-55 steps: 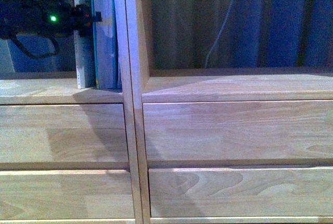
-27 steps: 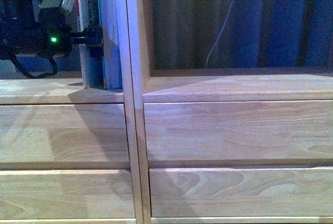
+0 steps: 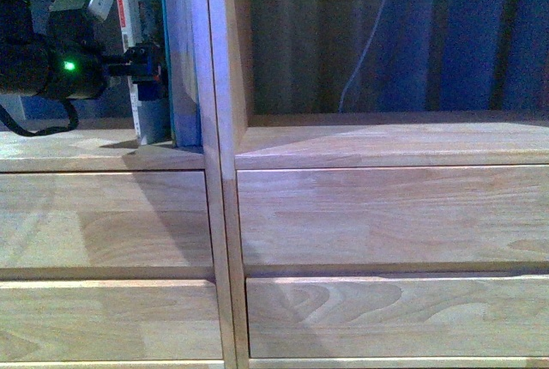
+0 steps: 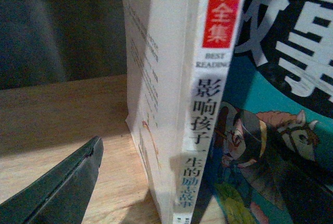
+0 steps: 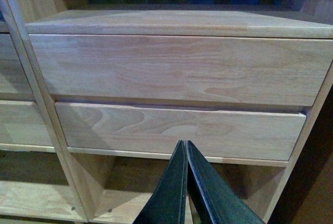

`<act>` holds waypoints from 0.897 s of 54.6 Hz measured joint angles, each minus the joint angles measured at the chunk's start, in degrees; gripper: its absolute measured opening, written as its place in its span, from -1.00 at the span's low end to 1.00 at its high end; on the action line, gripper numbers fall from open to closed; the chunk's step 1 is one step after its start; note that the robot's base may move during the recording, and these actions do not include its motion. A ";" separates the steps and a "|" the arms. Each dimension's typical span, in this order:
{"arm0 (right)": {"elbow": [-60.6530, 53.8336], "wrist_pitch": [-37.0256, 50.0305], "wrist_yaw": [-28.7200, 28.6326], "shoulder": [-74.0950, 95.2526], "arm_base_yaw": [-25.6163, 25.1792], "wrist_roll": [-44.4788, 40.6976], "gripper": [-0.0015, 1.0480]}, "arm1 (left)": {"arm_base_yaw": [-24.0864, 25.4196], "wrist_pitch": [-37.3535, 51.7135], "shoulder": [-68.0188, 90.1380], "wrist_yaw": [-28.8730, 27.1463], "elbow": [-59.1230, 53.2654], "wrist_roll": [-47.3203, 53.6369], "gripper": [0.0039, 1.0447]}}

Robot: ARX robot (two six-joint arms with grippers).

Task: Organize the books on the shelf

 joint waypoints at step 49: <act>0.00 0.00 0.00 -0.02 0.00 -0.02 -0.94 | -2.75 0.42 -30.73 -7.76 -26.73 -0.35 0.86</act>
